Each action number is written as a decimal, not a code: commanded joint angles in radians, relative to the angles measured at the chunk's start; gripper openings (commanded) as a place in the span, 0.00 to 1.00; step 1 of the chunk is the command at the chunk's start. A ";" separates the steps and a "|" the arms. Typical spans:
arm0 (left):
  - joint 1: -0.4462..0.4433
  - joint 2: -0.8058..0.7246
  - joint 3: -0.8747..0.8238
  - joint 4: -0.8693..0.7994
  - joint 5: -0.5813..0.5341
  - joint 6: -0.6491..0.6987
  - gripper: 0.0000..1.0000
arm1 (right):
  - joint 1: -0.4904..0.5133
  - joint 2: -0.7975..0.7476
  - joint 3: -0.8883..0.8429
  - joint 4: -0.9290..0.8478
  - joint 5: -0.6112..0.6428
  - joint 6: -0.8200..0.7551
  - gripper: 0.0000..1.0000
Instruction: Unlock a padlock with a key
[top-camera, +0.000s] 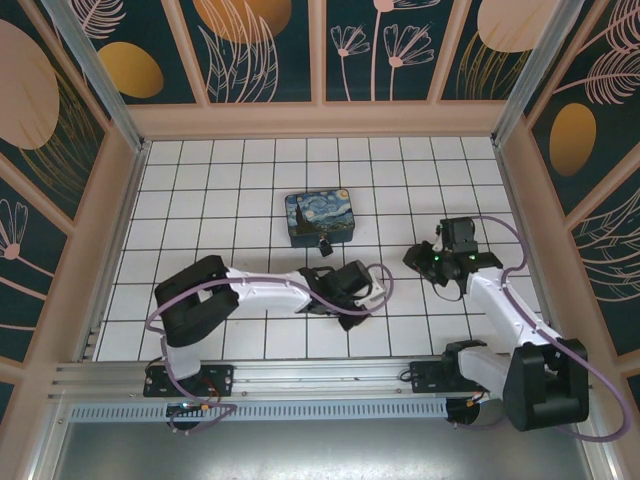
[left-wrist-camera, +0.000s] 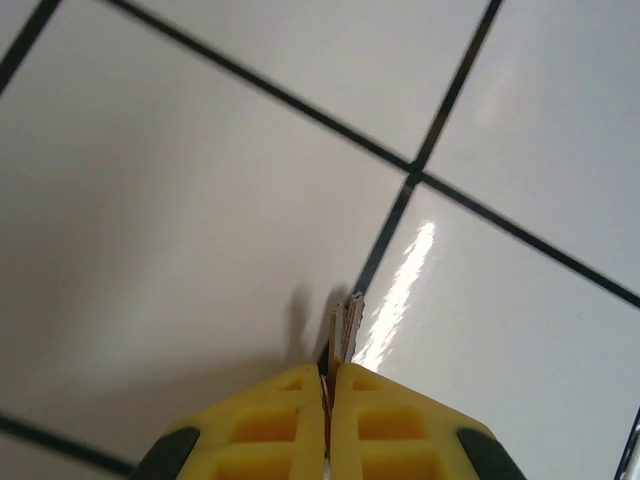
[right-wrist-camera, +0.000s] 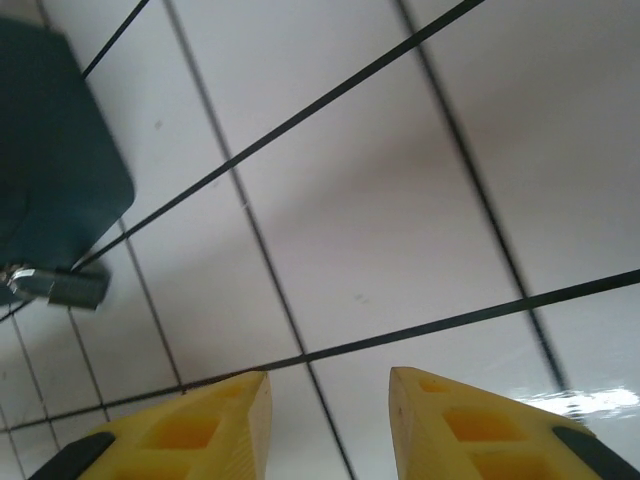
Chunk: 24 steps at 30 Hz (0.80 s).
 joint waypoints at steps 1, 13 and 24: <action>0.044 -0.072 -0.045 0.074 0.094 -0.064 0.00 | 0.060 -0.033 -0.014 0.030 -0.023 0.054 0.37; 0.208 -0.277 -0.159 0.302 0.219 -0.254 0.03 | 0.124 -0.196 -0.131 0.441 -0.343 0.119 0.26; 0.284 -0.340 -0.177 0.408 0.254 -0.349 0.04 | 0.137 -0.160 -0.206 0.716 -0.458 0.245 0.29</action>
